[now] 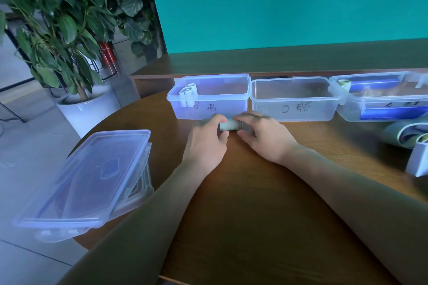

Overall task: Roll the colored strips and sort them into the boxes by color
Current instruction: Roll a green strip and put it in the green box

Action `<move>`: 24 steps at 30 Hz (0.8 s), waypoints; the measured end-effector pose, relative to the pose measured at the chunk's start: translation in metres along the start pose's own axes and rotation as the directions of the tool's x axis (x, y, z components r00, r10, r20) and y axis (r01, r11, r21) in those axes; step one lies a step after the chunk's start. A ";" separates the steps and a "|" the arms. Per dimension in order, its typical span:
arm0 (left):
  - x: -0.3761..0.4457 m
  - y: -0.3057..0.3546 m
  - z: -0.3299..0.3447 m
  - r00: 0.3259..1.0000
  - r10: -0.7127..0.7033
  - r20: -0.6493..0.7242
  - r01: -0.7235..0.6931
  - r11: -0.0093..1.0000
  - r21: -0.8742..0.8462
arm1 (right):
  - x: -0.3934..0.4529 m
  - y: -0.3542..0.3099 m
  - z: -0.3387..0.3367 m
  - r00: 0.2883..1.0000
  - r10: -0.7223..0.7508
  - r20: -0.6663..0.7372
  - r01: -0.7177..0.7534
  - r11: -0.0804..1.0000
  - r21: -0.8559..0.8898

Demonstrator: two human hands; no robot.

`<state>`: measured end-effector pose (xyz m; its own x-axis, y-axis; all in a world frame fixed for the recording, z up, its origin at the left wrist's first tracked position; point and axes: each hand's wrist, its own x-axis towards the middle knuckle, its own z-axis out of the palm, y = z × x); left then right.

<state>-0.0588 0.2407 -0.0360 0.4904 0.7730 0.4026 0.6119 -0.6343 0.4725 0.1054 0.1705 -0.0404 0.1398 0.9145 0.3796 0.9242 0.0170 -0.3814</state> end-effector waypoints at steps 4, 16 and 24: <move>0.006 -0.002 0.002 0.996 -0.083 0.035 0.086 0.989 -0.120 | 0.006 0.000 0.003 1.000 0.023 -0.021 -0.023 1.000 0.001; 0.007 -0.001 0.003 0.994 -0.107 0.031 0.110 0.980 -0.165 | 0.006 0.002 0.003 0.999 0.041 -0.027 -0.038 0.996 0.081; -0.006 -0.002 0.000 0.996 -0.072 0.053 0.078 0.990 -0.122 | -0.009 0.000 -0.004 0.999 0.012 0.033 -0.015 0.994 0.104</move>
<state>-0.0634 0.2374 -0.0391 0.4775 0.8163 0.3250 0.5684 -0.5690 0.5942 0.1057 0.1606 -0.0407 0.1392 0.9274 0.3472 0.8802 0.0448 -0.4726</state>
